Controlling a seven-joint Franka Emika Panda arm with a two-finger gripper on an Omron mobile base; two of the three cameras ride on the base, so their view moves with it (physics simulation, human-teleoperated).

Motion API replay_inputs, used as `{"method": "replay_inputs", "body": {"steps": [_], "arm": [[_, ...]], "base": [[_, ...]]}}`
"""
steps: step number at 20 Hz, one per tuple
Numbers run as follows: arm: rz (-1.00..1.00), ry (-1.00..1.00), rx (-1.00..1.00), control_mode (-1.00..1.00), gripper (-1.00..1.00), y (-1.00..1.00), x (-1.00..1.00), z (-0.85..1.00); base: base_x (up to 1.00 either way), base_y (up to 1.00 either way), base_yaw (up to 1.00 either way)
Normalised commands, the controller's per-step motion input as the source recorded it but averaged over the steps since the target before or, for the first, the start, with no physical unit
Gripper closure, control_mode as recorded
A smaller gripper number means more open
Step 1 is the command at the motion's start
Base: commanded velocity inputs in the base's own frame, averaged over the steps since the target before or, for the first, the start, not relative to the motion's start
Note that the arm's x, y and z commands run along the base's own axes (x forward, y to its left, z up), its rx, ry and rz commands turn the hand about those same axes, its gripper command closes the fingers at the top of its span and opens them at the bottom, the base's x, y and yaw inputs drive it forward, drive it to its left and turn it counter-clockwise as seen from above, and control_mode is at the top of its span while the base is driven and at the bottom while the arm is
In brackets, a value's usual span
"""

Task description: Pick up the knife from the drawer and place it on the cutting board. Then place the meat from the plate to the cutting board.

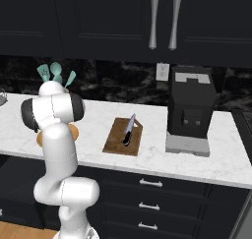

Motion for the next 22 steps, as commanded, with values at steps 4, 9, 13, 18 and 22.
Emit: {"method": "replay_inputs", "body": {"steps": [4,9,13,18,22], "arm": [[0.00,0.00,0.00,-1.00,1.00,-0.06,-0.04,0.14],[-0.01,-0.03,0.00,-1.00,1.00,-0.49,-0.31,0.49],[-0.04,-0.03,0.01,-1.00,1.00,-0.53,-0.40,0.59],[-0.08,0.00,0.01,-1.00,1.00,-0.63,-0.34,0.49],[-0.16,0.00,0.00,-1.00,1.00,-0.79,-0.12,0.14]], "base": [[0.00,0.00,0.00],[0.00,0.00,0.00],[0.00,0.00,0.00],[0.00,0.00,0.00],[0.00,0.00,0.00]]}}
